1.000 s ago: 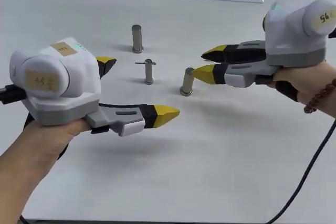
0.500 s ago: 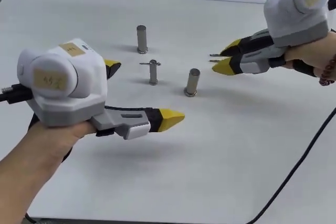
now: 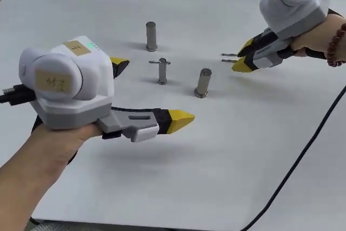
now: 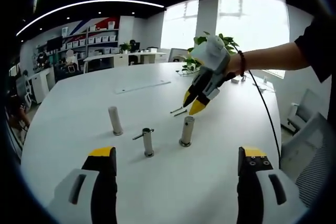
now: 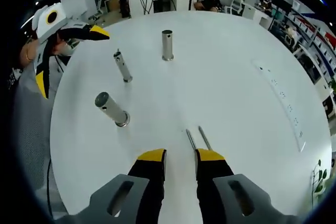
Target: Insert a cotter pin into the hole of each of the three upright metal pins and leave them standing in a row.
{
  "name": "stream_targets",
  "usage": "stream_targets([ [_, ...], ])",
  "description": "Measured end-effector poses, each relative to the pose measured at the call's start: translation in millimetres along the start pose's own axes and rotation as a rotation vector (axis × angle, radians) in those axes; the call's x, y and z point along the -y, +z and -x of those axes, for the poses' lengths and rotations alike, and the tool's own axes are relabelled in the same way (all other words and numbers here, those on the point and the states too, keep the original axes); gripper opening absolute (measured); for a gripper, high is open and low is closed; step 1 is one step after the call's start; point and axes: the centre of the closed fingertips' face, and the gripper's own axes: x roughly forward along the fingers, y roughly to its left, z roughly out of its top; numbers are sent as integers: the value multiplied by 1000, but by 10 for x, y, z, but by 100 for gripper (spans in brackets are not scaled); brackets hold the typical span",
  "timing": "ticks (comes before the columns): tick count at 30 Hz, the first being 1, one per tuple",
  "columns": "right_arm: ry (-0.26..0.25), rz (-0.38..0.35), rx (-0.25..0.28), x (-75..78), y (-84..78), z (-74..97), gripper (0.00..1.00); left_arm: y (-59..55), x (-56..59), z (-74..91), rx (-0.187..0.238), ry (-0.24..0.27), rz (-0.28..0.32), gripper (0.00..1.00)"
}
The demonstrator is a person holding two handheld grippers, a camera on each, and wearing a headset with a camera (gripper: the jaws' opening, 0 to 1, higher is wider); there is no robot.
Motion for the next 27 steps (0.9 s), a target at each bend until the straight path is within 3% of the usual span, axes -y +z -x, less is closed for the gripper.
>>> stream_targets([
  [11, 24, 19, -82, 128, -130, -133, 13, -64, -8, 4, -10, 0, 3, 96],
  [13, 32, 3, -69, 152, -93, -122, 11, -61, -11, 1, -7, -1, 6, 95],
  [21, 56, -23, -113, 175, -100, -123, 7, -66, -21, -4, -10, 0, 6, 95],
  [27, 42, 29, -156, 182, -109, -128, 3, -66, -49, 4, -10, 6, 9, 94],
])
